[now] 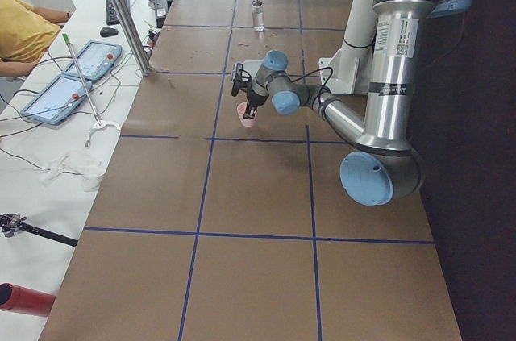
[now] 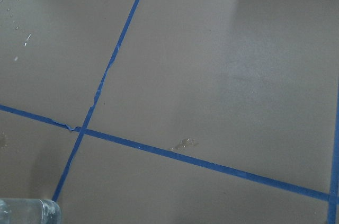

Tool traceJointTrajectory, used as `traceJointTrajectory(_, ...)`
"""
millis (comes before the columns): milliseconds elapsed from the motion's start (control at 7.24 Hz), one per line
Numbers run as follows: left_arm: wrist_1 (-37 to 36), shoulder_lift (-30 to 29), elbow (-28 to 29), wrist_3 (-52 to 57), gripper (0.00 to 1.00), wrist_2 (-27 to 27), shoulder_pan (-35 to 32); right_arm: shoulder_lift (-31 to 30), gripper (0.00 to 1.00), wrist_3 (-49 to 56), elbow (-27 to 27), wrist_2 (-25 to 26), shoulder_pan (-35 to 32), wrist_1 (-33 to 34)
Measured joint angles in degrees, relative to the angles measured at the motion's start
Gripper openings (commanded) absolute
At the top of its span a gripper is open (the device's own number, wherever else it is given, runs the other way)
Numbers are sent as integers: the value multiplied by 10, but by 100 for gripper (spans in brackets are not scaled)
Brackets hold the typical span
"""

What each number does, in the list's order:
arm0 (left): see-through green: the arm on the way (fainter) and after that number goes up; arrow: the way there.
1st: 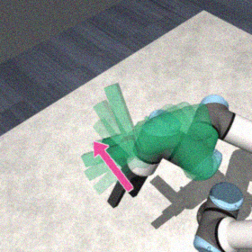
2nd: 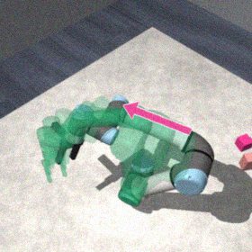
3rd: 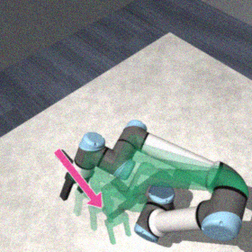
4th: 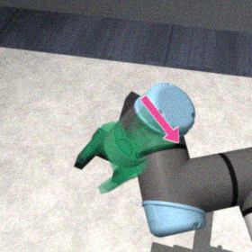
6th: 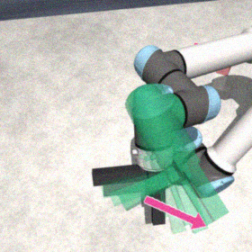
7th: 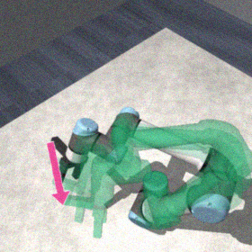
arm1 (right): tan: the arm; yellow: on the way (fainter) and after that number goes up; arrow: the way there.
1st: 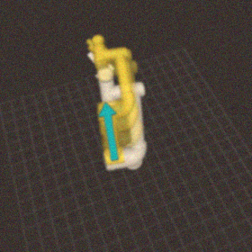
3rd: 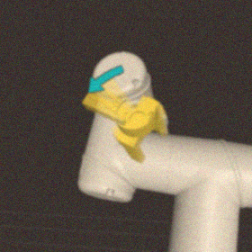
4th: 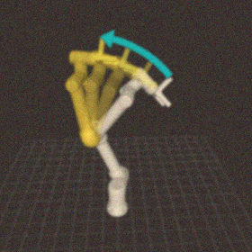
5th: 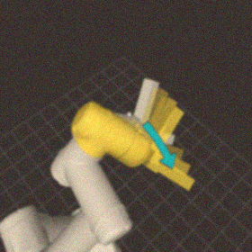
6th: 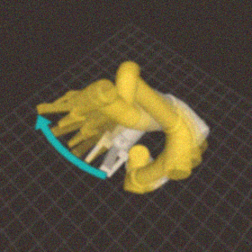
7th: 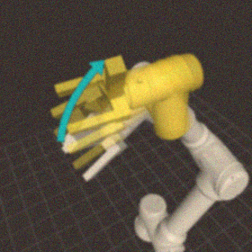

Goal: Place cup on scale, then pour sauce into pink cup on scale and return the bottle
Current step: 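Carry the pink cup with the left gripper onto the scale and release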

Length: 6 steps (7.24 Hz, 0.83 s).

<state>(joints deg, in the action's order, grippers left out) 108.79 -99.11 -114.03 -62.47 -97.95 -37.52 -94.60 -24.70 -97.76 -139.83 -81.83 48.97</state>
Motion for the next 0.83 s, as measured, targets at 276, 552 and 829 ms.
traceJointTrajectory(276,-137,-128,0,-25,0,1,18,-1,100,-1,0,-1,0,0)
traceJointTrajectory(552,-186,-230,38,-83,0,4,49,-2,100,-1,0,-1,0,0)
traceJointTrajectory(829,-189,-304,107,-120,2,26,85,-2,100,-1,0,-1,0,0)
